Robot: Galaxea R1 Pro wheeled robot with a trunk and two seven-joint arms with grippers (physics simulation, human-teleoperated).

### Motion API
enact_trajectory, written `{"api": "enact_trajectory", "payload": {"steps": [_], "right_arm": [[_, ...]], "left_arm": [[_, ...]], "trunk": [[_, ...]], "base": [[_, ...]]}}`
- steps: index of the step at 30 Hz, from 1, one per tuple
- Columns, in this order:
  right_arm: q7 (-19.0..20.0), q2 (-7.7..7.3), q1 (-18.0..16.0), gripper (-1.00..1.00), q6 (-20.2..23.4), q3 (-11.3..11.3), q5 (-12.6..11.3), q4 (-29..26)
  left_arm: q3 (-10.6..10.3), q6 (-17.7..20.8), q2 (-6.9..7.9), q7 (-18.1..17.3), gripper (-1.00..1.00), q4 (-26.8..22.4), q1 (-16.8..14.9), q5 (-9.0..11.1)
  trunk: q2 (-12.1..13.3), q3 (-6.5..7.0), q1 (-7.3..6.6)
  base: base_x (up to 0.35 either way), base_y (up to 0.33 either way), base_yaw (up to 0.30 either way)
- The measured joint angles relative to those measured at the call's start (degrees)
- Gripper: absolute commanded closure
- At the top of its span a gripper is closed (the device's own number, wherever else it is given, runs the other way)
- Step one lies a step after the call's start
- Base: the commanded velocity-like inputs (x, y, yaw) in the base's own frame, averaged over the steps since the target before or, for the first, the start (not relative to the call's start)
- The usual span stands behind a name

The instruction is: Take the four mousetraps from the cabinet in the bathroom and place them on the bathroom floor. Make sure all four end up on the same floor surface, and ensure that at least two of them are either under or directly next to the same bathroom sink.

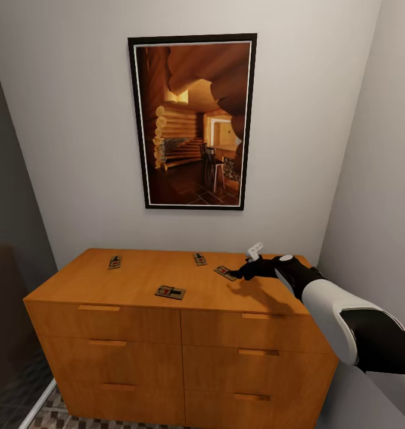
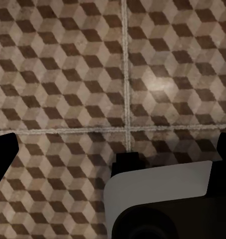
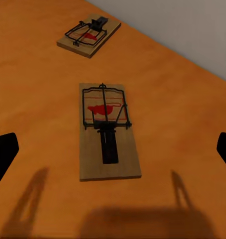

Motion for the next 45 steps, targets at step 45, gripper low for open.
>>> {"api": "enact_trajectory", "payload": {"steps": [45], "right_arm": [[5.3,-0.66,0.0,-1.00,-0.3,-0.2,0.1,0.1]], "left_arm": [[0.0,0.0,0.00,0.0,-1.00,0.7,0.0,0.0]], "trunk": [[0.0,-1.06,0.00]], "base": [[0.000,0.000,0.000]]}}
